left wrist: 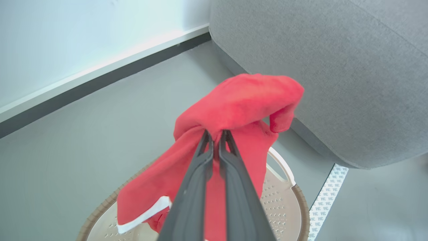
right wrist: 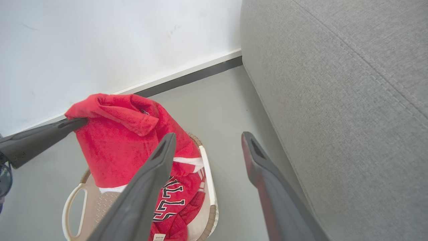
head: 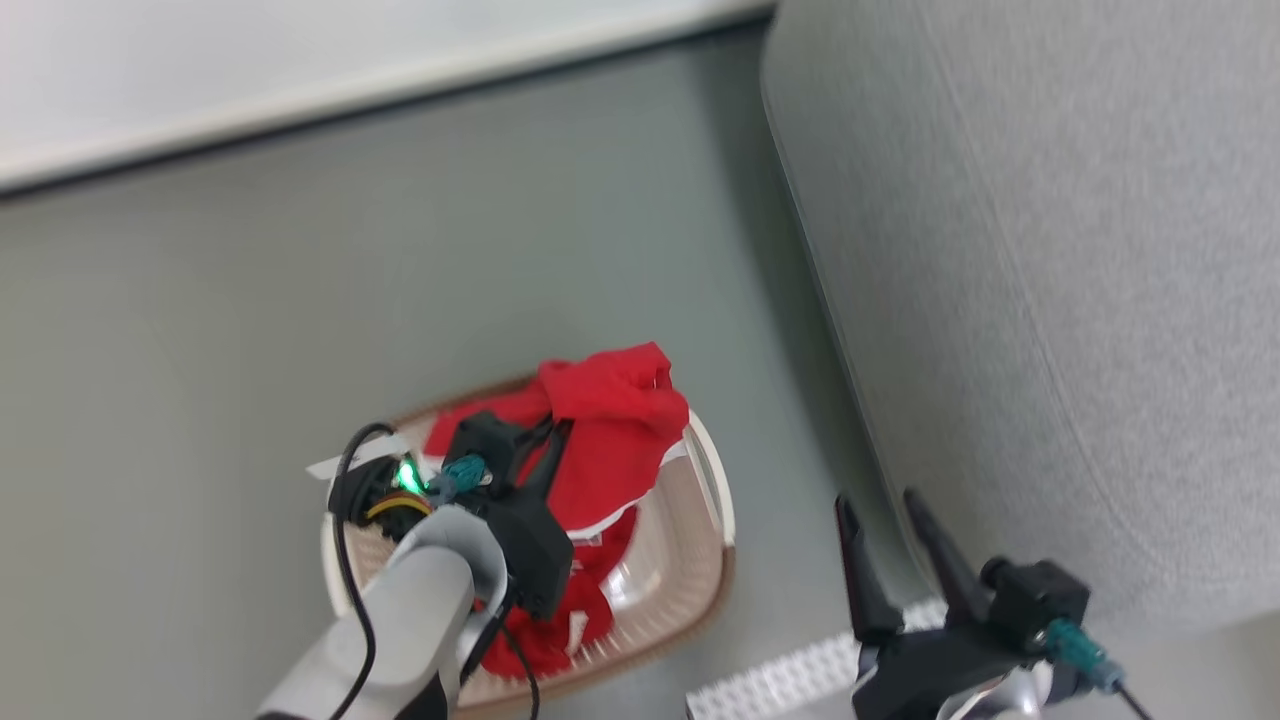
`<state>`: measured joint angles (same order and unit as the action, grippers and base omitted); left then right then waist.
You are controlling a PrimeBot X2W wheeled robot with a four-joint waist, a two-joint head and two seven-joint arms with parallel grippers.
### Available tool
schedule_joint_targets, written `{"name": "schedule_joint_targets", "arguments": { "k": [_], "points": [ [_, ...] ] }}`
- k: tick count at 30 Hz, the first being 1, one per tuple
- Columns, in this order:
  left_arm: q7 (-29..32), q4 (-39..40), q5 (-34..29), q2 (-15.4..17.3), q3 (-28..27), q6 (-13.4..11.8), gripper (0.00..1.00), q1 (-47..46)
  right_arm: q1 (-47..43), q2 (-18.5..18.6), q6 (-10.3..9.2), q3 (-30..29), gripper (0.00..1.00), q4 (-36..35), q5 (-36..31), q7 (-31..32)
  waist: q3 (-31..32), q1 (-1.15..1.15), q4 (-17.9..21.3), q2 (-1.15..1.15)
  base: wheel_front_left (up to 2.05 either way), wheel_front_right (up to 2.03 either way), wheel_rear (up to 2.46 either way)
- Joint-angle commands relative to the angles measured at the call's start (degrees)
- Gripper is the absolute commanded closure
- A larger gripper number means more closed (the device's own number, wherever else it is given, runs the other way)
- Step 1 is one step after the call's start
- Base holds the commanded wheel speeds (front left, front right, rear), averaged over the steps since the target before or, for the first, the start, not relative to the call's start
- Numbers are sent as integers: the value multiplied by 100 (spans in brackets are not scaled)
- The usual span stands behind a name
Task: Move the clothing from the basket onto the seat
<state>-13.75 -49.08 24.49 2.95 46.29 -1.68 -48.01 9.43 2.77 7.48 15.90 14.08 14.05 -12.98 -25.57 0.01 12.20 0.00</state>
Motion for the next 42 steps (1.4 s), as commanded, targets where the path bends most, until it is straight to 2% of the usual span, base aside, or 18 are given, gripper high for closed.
{"name": "schedule_joint_targets", "arguments": {
  "k": [1,8,15,20,28,36,42],
  "points": [
    [-52,39,138,-10,31,-41,100,204,-163,18,2,39,0,76,57,56,1215,-1,-761,0,0,0,0],
    [-27,248,764,-9,177,-196,100,376,-218,18,2,238,0,152,115,484,2156,-1,-999,0,0,0,0],
    [54,461,1136,-8,231,-235,100,70,-255,17,2,306,0,173,192,811,2685,-1,-1166,0,0,0,0],
    [113,565,1261,-5,231,-266,100,-256,-248,15,2,475,0,257,366,1021,2878,-1,-1287,0,0,0,0],
    [179,926,1537,-8,308,-333,100,-706,88,15,2,1169,0,476,839,1062,3138,-1,-1364,0,0,0,0],
    [230,1215,1835,-6,560,-453,100,-644,488,16,2,1718,0,435,1890,914,3232,-1,-1352,0,0,0,0],
    [230,1335,2102,-8,829,-539,100,-505,821,17,2,2117,0,562,2349,822,3230,-1,-1342,0,0,0,0]
  ]
}}
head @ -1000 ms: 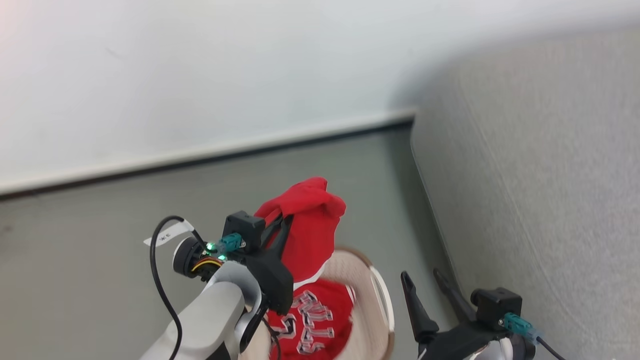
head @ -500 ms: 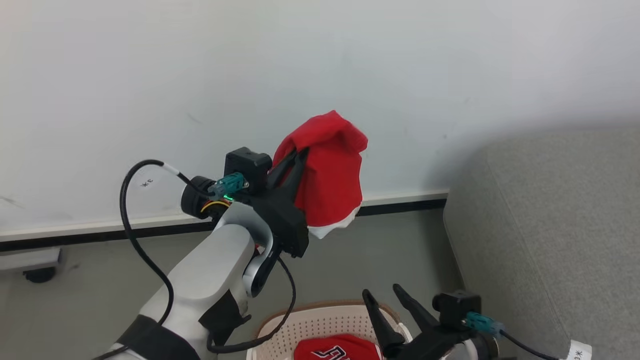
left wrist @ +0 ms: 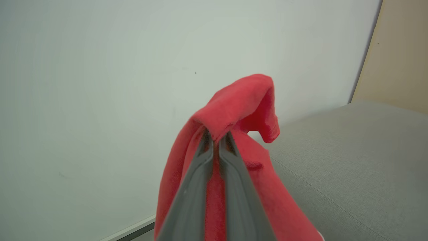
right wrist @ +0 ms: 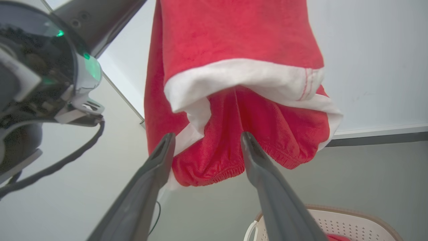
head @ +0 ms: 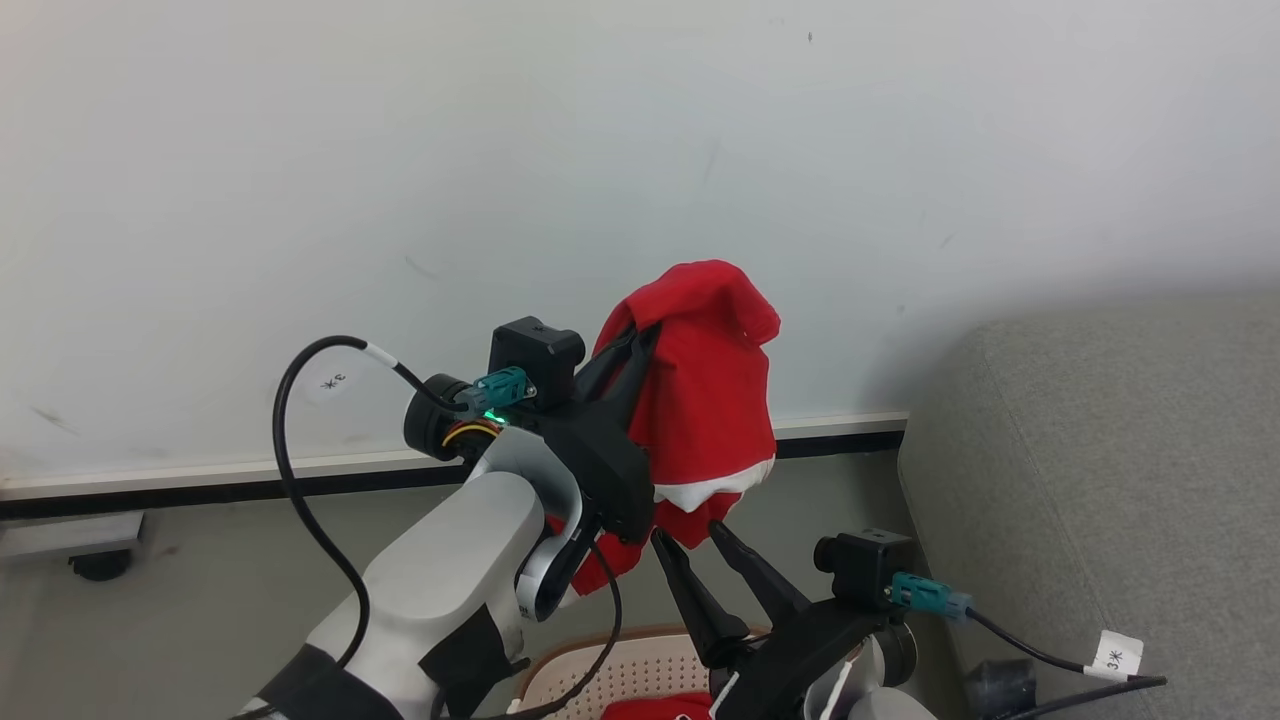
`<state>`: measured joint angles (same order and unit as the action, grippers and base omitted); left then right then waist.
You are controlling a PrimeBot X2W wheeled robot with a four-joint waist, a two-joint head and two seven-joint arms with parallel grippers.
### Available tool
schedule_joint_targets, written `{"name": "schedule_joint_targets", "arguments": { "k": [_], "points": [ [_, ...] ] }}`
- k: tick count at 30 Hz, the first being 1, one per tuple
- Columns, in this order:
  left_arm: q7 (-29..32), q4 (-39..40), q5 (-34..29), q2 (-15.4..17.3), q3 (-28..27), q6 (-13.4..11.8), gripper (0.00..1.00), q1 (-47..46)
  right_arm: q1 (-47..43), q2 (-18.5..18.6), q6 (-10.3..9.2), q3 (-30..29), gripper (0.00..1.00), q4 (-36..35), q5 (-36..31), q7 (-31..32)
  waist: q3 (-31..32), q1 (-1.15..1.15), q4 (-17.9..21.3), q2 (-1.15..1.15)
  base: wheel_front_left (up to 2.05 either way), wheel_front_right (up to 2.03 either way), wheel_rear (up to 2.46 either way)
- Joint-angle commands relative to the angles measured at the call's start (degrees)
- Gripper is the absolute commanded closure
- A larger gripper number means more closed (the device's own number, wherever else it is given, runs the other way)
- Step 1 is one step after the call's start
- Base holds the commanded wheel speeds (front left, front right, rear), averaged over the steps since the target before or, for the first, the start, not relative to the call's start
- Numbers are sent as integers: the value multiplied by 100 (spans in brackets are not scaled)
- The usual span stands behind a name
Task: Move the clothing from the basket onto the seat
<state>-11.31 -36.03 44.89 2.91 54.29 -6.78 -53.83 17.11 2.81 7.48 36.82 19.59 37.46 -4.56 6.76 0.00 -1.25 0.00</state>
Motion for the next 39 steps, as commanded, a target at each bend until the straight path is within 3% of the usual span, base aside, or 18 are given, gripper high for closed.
{"name": "schedule_joint_targets", "arguments": {
  "k": [1,23,24,25,39],
  "points": [
    [-8,45,126,-4,55,-27,100,98,100,14,2,68,0,59,35,-32,-5,0,5,0,0,0,0],
    [70,1134,1170,-3,871,-445,100,13,1310,11,2,375,0,1400,976,-912,-55,0,-128,0,0,0,0],
    [62,1121,1186,-3,890,-462,100,-1,1333,10,3,398,57,1450,992,-924,-60,0,-125,0,0,0,0],
    [46,1089,1187,-2,899,-483,100,-8,1367,10,3,411,100,1508,990,-949,-65,0,-119,0,0,0,0],
    [-221,409,1241,33,736,-494,100,87,1524,10,3,403,100,1884,572,-1049,-117,0,-15,0,0,0,0]
  ]
}}
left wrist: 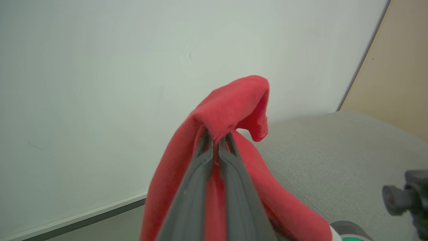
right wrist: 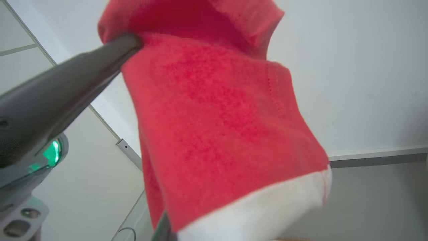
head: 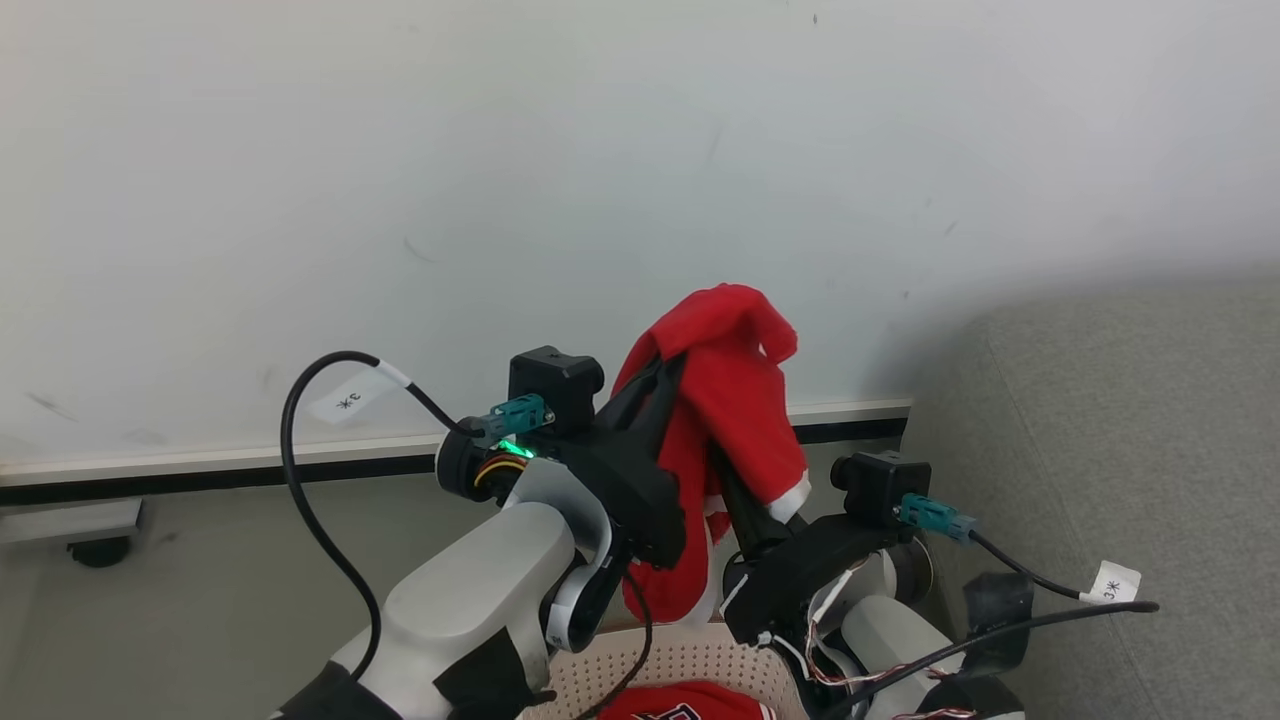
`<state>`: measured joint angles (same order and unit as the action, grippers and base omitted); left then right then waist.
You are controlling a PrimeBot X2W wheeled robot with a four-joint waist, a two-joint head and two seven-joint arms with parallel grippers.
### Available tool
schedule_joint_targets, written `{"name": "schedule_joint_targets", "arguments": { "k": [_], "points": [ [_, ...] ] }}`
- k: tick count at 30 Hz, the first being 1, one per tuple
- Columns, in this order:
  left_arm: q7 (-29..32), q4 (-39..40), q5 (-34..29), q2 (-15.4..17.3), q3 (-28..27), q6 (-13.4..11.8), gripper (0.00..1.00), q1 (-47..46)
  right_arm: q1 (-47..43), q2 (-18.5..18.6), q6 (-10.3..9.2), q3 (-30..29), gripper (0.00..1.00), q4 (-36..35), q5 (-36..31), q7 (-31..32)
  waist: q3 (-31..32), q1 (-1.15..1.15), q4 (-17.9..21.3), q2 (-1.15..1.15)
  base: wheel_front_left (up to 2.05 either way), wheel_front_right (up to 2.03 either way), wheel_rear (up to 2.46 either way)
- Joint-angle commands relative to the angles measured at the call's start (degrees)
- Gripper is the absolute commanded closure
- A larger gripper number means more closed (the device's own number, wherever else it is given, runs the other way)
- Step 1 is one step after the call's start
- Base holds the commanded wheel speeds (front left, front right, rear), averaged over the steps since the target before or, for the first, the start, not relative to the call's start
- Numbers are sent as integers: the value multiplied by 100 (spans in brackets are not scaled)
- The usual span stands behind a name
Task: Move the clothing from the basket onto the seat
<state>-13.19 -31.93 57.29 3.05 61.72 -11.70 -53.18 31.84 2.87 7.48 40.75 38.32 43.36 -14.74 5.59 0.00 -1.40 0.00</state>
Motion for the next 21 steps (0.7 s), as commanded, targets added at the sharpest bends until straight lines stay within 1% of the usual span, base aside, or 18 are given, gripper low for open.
{"name": "schedule_joint_targets", "arguments": {
  "k": [1,3,4,5,6,12,17,21],
  "points": [
    [-54,-44,-14,35,-13,-1,100,38,32,2,3,-10,100,24,-90,-37,1,0,6,0,0,0,0],
    [-76,-127,-32,81,-56,-32,100,81,-9,2,2,-51,100,31,-255,-34,0,0,18,0,0,0,0],
    [-104,-165,-55,105,-86,-49,78,103,-36,3,2,-83,100,25,-346,-35,-3,0,26,0,0,0,0],
    [-135,-185,-70,114,-132,-26,48,134,-70,4,3,-111,100,6,-411,-36,-6,0,33,0,0,0,0],
    [-146,-204,-100,126,-152,-9,0,169,-103,3,2,-132,100,-19,-465,-37,-10,0,42,0,0,0,0],
    [-206,-283,-325,258,-368,-14,0,421,-230,3,3,-307,100,-185,-901,-39,-35,0,115,0,0,0,0],
    [-207,133,-961,478,-922,-88,0,821,-360,0,2,-577,100,-319,-1354,33,-67,0,132,0,0,0,0],
    [-207,427,-1434,640,-1274,-98,0,1285,-512,1,3,-789,100,-501,-1623,150,-73,0,141,0,0,0,0]
  ]
}}
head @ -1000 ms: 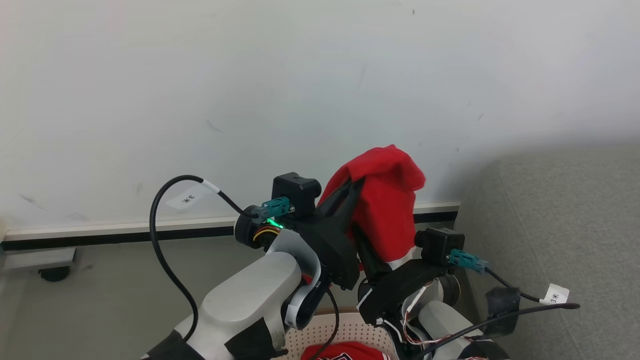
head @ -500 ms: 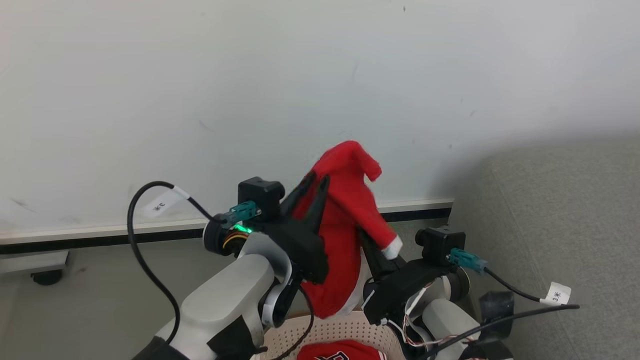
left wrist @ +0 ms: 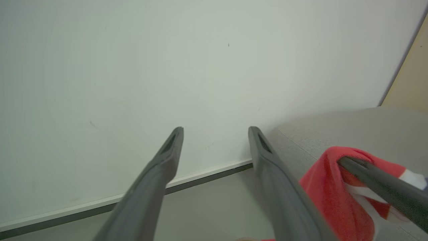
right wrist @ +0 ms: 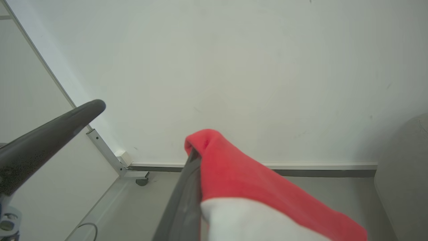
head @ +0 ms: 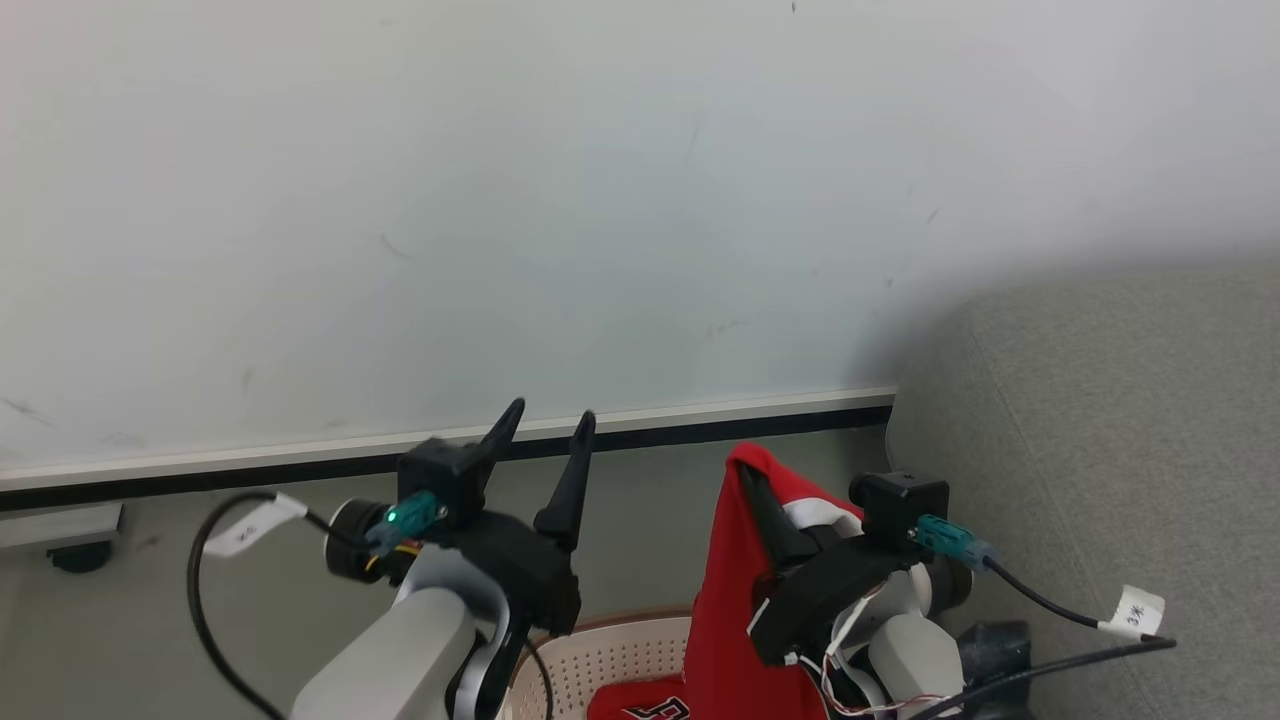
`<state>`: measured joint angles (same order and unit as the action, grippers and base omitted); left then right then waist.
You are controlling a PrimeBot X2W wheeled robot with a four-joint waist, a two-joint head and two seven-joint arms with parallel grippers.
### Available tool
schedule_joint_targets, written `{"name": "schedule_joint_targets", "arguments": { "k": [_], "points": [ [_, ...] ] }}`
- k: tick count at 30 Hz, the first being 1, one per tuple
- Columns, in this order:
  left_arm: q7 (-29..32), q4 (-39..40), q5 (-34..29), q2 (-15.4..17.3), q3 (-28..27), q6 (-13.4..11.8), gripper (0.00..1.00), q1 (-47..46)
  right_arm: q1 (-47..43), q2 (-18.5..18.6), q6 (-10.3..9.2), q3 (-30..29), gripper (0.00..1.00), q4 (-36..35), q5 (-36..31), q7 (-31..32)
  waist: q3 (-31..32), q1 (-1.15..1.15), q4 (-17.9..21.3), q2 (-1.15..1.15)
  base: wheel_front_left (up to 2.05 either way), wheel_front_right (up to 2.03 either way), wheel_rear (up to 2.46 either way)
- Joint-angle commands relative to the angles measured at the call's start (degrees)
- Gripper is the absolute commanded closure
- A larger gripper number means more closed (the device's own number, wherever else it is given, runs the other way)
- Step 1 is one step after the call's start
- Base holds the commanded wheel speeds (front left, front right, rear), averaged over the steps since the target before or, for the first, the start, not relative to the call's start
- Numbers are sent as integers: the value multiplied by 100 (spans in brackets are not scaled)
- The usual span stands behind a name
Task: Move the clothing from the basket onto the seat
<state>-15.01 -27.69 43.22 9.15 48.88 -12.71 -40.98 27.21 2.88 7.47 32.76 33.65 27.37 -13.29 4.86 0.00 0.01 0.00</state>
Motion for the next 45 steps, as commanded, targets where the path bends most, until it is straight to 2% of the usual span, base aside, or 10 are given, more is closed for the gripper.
{"name": "schedule_joint_targets", "arguments": {
  "k": [1,6,12,19,23,28,30,33,39,45],
  "points": [
    [-25,78,-168,87,-73,-17,0,178,-101,0,4,-38,100,-88,-79,31,3,0,1,0,0,0,0],
    [-26,560,-689,242,-618,-101,0,807,-301,0,4,-319,100,-353,-384,226,-1,0,-8,0,0,0,0],
    [-26,1059,-1203,315,-1231,-88,0,1568,-555,2,4,-650,100,-724,-741,502,-1,0,-8,0,0,0,0],
    [-27,1550,-1506,352,-1831,77,0,2385,-778,3,4,-798,100,-1134,-1068,827,0,0,130,0,0,0,0],
    [-26,1829,-1716,361,-2126,310,0,2942,-890,4,4,-877,100,-1405,-1279,1081,-39,0,299,0,0,0,0],
    [-26,2184,-1799,158,-2734,375,0,3595,-845,115,4,-801,100,-1738,-1398,1334,-143,0,675,0,0,0,0],
    [-26,2406,-1907,49,-3068,413,0,3949,-757,214,4,-680,100,-1903,-1366,1457,-234,0,958,0,0,0,0],
    [-27,2571,-2058,-17,-3284,491,0,4175,-619,337,4,-537,100,-2032,-1295,1538,-343,0,1228,0,0,0,0],
    [-25,2756,-2389,-165,-3396,692,0,4313,-20,693,4,-208,100,-2150,-1106,1614,-649,0,1734,0,0,0,0],
    [-20,2893,-2710,-170,-3277,905,0,3964,1052,972,4,-151,100,-2099,-651,1605,-1428,0,2213,0,0,0,0]
  ]
}}
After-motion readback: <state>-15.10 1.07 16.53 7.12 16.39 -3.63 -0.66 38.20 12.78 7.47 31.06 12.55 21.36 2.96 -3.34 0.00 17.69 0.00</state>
